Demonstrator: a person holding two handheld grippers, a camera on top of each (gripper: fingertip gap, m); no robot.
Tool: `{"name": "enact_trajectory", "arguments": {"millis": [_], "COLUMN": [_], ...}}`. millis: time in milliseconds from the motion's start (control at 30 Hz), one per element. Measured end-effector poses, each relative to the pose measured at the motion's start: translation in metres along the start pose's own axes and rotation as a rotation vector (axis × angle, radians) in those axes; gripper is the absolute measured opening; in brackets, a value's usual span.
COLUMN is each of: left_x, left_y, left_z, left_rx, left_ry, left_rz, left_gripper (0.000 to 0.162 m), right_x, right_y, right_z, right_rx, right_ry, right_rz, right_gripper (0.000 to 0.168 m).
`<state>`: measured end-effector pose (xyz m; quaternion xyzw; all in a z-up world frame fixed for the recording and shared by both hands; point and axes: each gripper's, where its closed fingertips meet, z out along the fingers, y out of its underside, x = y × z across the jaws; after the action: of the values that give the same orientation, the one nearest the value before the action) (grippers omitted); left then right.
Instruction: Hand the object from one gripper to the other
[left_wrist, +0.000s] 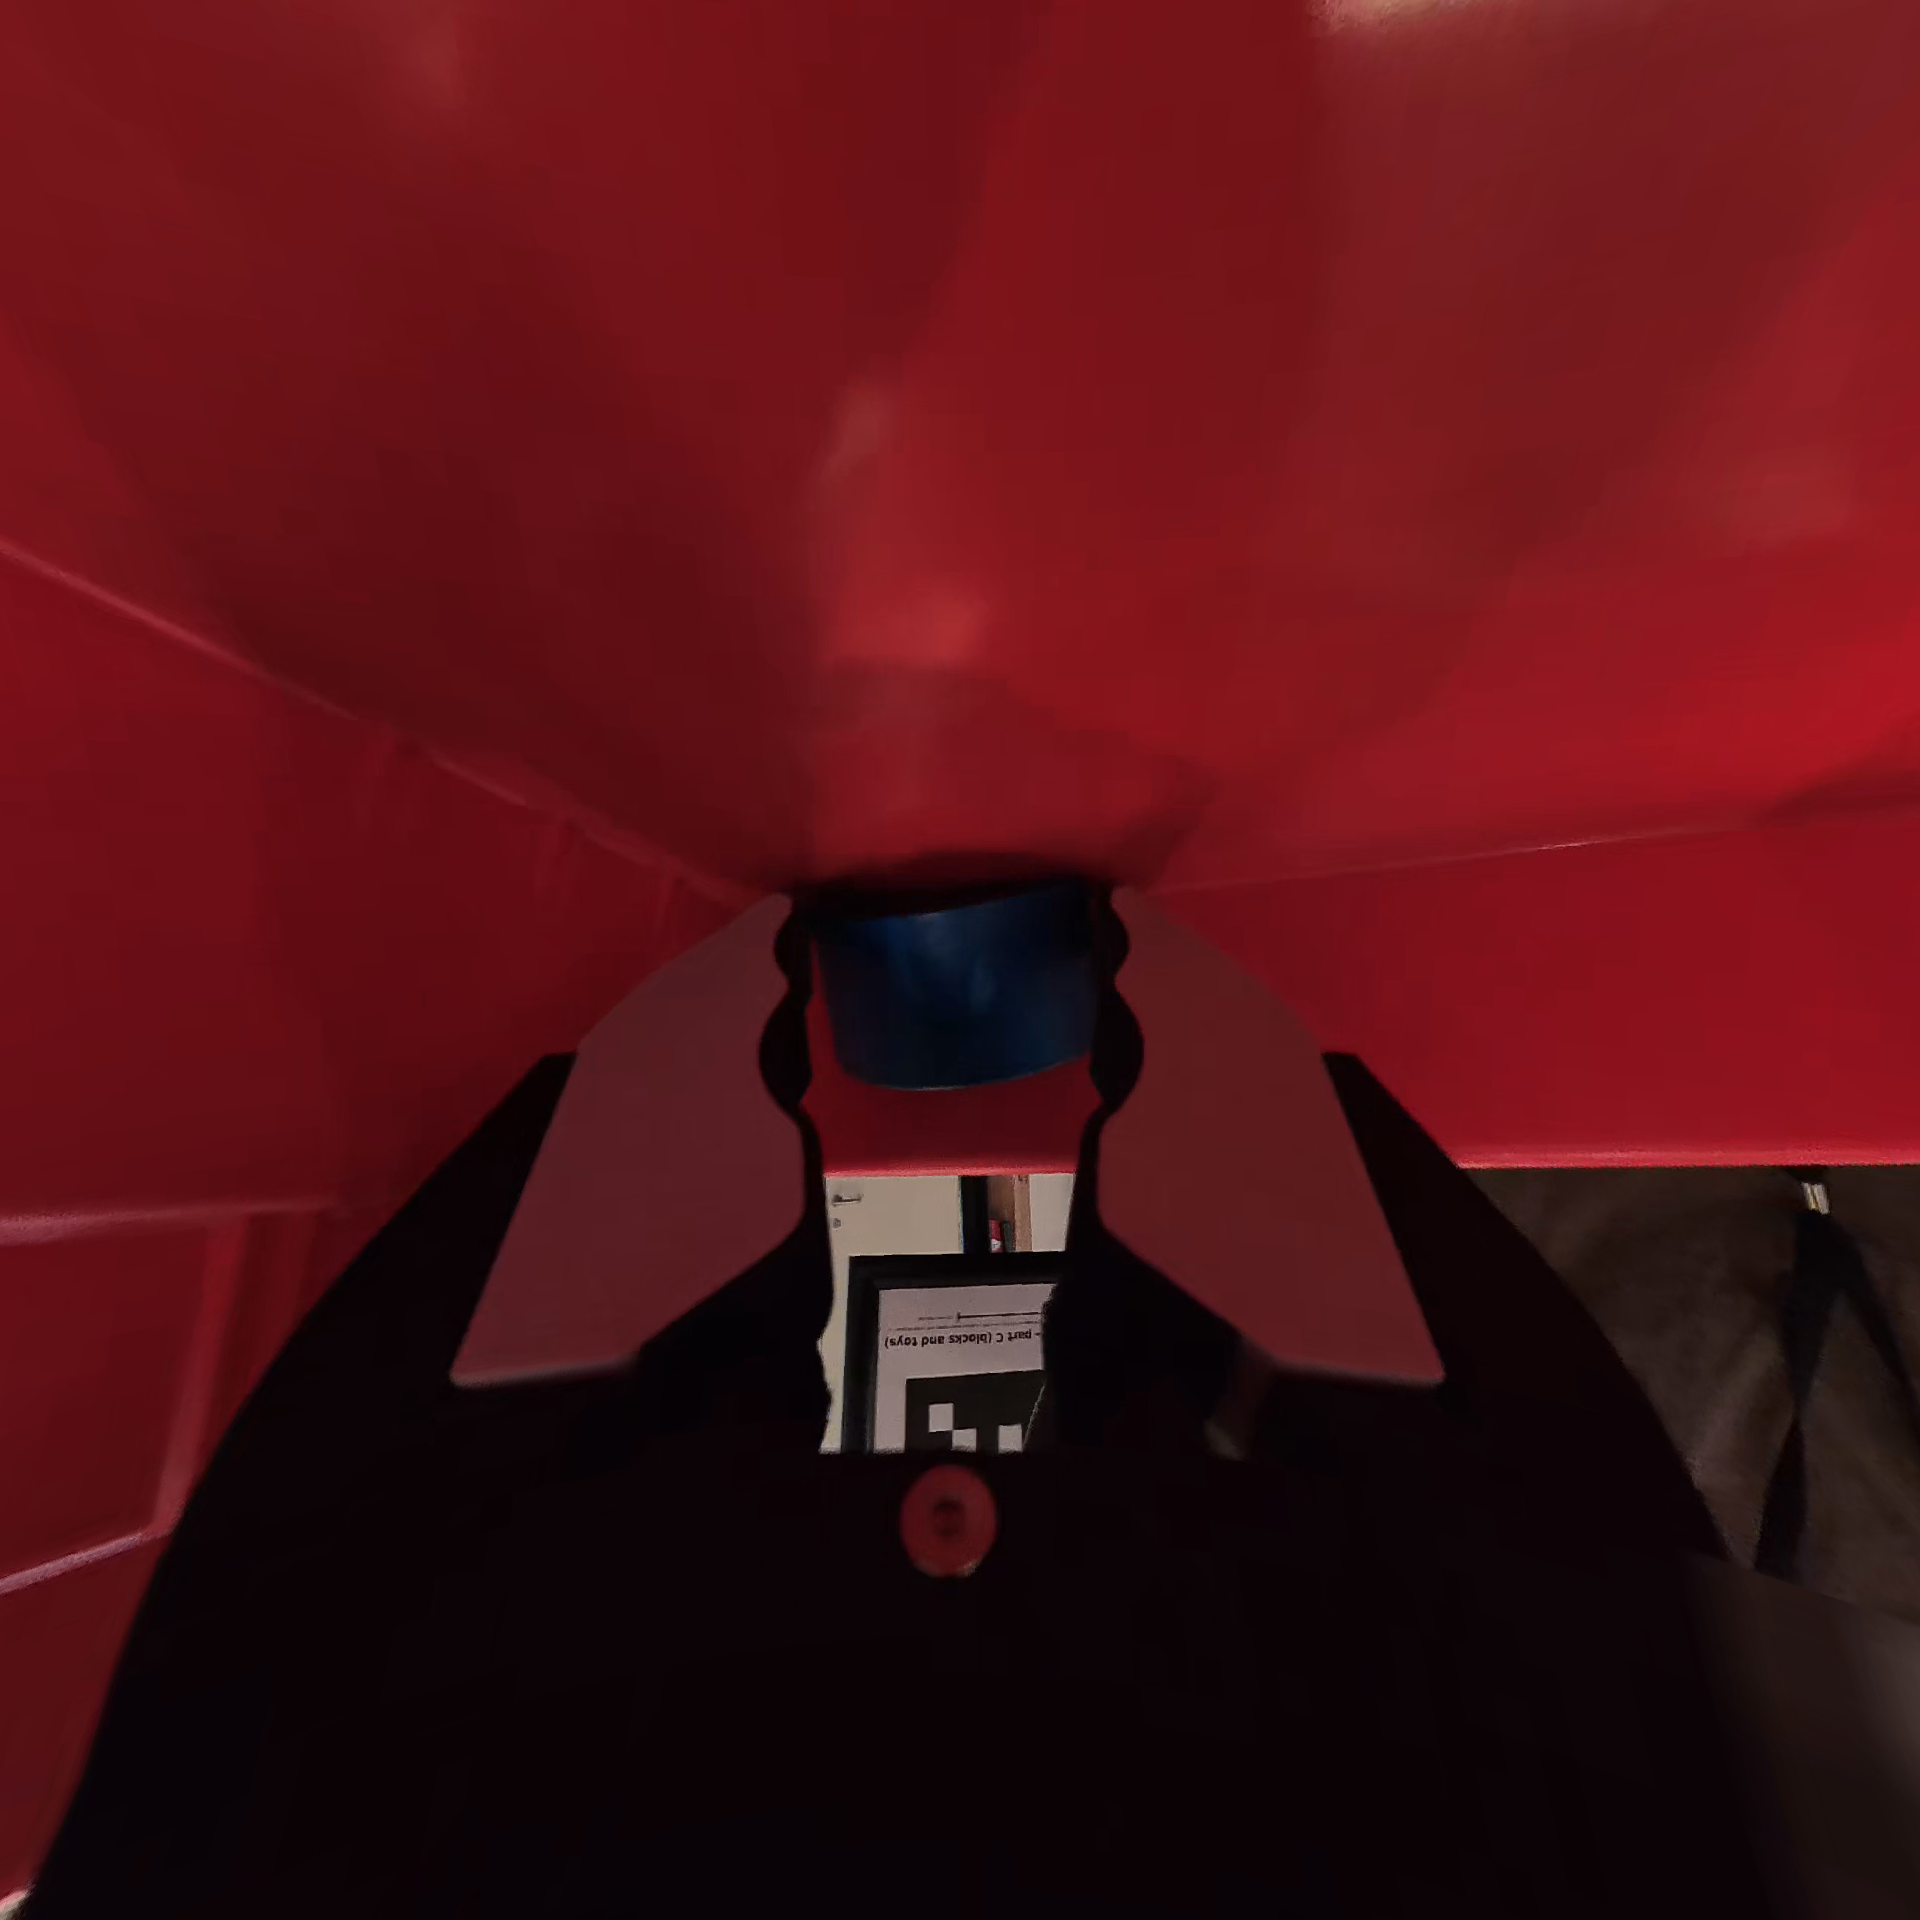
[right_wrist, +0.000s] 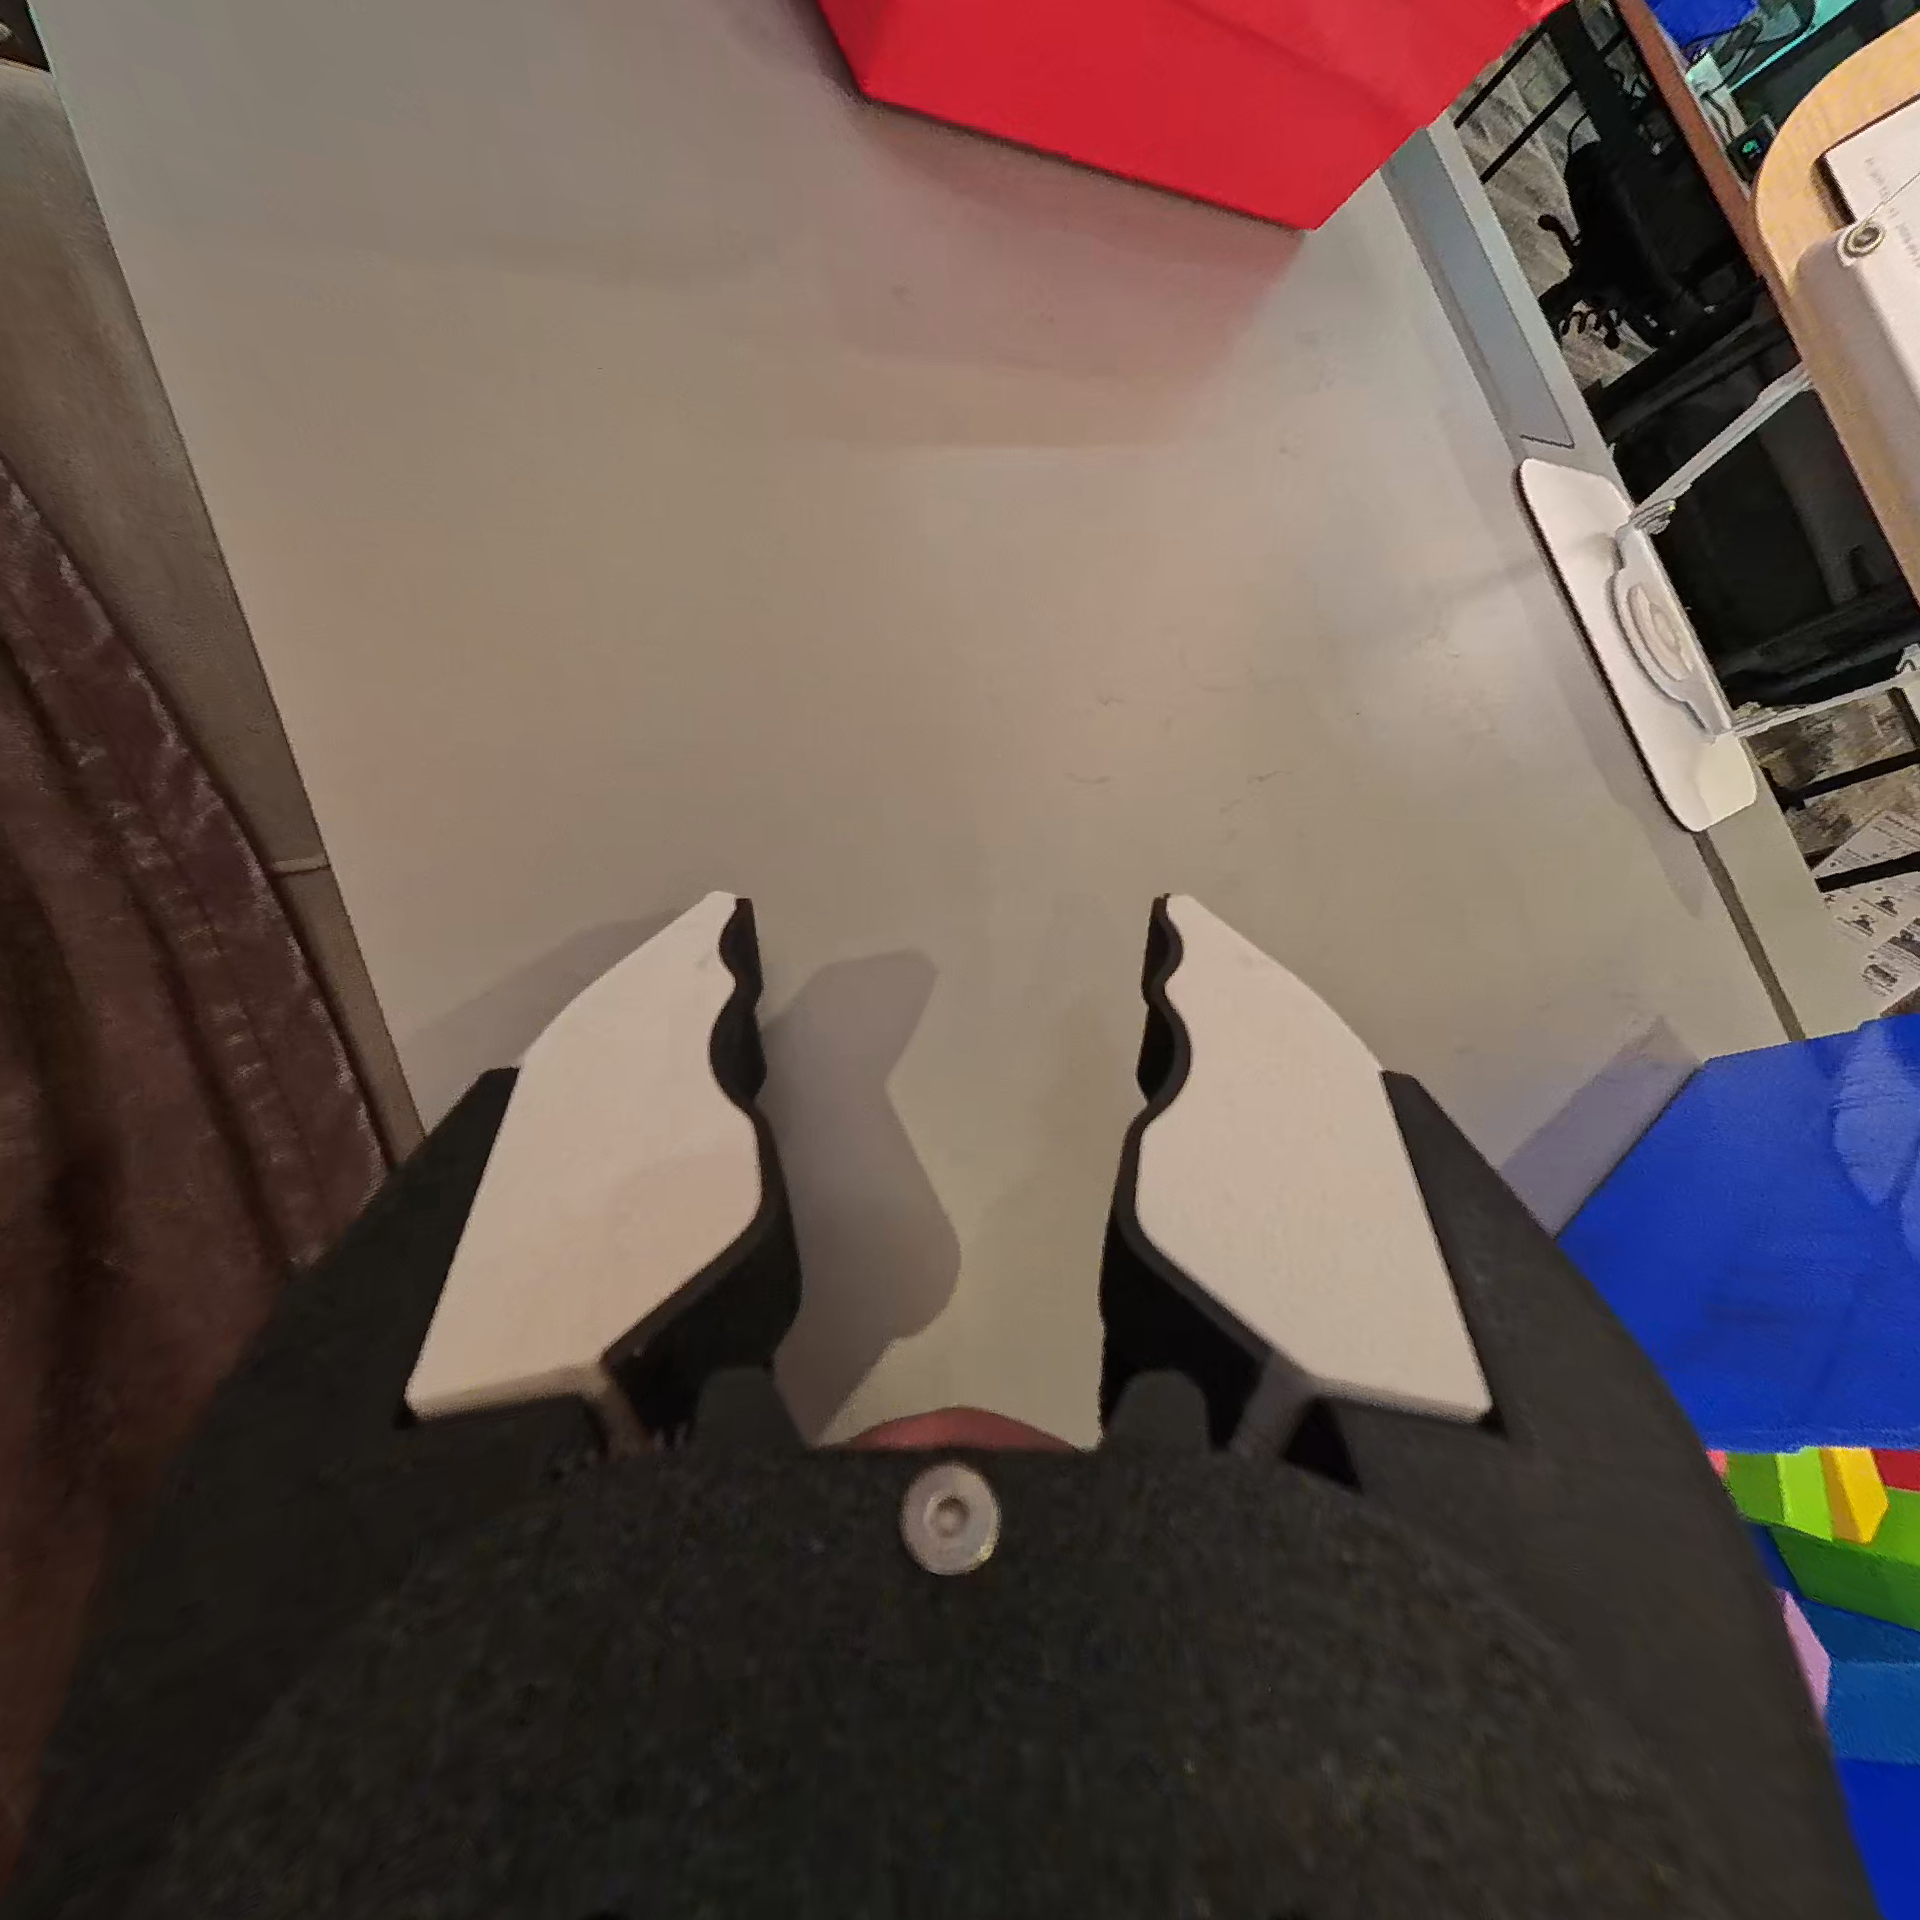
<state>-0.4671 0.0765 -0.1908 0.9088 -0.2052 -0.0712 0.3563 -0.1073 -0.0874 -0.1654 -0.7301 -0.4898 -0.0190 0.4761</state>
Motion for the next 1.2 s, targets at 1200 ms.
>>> {"name": "enact_trajectory", "arguments": {"millis": [1200], "left_x": [0.304], "left_y": [0.029], "left_z": [-0.266], "left_rx": [0.773], "left_ry": [1.534], "left_rz": [0.814], "left_gripper": [0.051], "right_x": [0.205], "right_y": [-0.152], "right_z": [0.038], "right_rx": [0.495], "right_ry": [0.061], "right_rz": [0.301], "right_gripper": [0.057]}}
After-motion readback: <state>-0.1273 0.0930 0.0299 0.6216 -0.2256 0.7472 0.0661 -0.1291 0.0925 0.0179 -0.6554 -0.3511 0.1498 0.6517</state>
